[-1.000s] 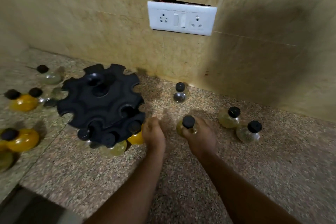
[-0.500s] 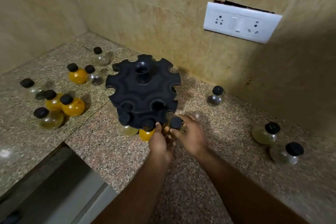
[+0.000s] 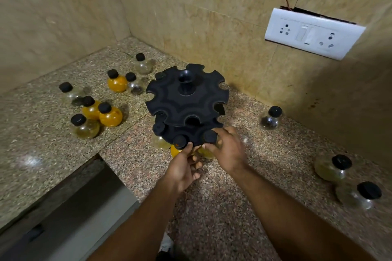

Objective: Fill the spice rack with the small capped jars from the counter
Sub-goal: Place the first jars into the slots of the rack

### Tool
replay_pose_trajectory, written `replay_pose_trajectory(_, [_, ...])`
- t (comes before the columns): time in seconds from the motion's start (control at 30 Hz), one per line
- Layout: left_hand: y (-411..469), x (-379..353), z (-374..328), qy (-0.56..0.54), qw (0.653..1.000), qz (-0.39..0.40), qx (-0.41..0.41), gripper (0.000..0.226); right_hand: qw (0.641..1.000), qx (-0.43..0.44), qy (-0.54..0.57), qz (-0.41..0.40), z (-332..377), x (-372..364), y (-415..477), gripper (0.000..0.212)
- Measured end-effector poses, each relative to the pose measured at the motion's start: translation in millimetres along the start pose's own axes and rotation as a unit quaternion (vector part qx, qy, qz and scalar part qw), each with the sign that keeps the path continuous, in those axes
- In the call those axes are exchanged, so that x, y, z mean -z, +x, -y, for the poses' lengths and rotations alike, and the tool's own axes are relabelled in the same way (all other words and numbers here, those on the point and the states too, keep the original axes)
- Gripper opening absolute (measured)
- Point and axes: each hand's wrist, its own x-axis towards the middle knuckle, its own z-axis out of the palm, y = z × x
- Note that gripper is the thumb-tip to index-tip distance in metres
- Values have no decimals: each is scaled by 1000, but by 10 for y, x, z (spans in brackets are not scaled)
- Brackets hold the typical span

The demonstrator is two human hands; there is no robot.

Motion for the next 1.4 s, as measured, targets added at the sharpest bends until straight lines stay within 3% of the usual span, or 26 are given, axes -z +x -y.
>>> replay_pose_trajectory(0.27, [1,-73,-34,39,999,-33,-9,33,998,-57,35,-15,-35,-63,98,66])
replay_pose_trajectory(0.43, [1,-289,155,109,989,-83,-53,32,994,-80,61,-48,-187,-15,-114,54])
replay_pose_trajectory(0.63, [137,-677,578,209,974,-40,-79,27,979,-156,83,-103,-645,233,-520,49])
replay_pose_trajectory(0.7, [250,-802,733,330,937,-10,-117,30,966,-206,74,-141,-823,342,-633,47])
replay_pose_trajectory(0.77, [295,-1014,850,466,872,34,-147,24,946,-259,71,-182,-1050,468,-768,51])
replay_pose_trajectory(0.87, [311,-1284,905,551,805,105,-191,22,922,-299,71,-235,-1246,633,-929,63])
replay_pose_trajectory(0.9, [340,-1397,938,574,782,132,-203,27,914,-310,74,-252,-1317,706,-970,67])
replay_pose_trajectory(1.0, [397,-1689,1010,669,671,187,-260,56,889,-346,69,-291,-1507,925,-1026,73])
replay_pose_trajectory(1.17, [589,-2005,1155,797,495,225,-263,97,864,-358,82,-344,-1721,1150,-935,78])
replay_pose_trajectory(1.23, [631,-2136,1167,821,463,220,-251,105,861,-362,79,-348,-1773,1201,-864,79])
replay_pose_trajectory(1.4, [712,-2324,1141,847,439,226,-197,118,850,-378,85,-357,-1842,1283,-650,74])
